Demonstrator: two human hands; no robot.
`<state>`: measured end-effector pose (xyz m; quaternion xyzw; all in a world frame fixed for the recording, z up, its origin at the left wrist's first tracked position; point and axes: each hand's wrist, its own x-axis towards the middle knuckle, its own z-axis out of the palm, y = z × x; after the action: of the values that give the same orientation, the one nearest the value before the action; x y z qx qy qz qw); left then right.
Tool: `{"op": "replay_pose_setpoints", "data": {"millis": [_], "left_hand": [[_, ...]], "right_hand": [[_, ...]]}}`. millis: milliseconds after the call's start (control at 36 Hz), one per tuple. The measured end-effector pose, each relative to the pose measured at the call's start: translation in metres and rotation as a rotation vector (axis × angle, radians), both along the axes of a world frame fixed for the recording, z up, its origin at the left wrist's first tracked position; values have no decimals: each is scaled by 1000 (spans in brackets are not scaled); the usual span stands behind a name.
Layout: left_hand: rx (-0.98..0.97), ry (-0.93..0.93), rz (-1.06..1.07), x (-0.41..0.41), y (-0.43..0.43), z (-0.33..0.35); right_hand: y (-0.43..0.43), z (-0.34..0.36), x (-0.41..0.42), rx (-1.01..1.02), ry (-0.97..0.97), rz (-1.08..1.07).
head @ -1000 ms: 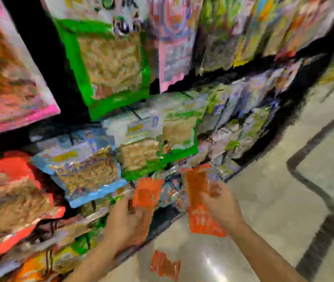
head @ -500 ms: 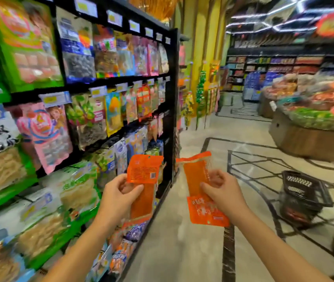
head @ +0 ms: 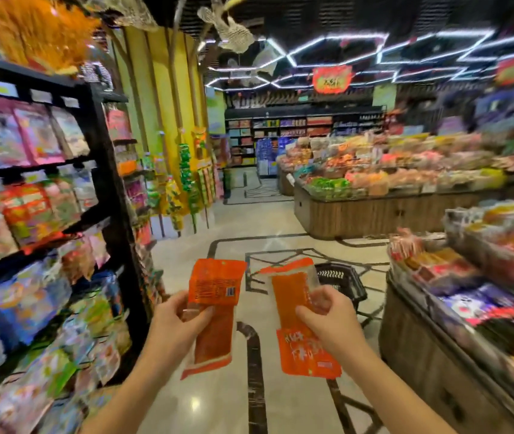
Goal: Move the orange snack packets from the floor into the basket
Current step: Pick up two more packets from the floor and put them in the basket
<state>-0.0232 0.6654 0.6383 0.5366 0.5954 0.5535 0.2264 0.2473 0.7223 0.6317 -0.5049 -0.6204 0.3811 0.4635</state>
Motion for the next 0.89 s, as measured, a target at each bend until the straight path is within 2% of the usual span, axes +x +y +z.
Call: {"op": "replay_pose_setpoints", "data": {"millis": [194,389,889], "left_hand": [[-4,14,-46,105,105,3],[-65,18,-66,169,182,9],[-34,-24,-207,192,459,-2]], "right_hand": [[84,-1,94,5,-40,-49],[150,-7,146,-30,12,-91],[385,-7,162,-8,107,-229]]}}
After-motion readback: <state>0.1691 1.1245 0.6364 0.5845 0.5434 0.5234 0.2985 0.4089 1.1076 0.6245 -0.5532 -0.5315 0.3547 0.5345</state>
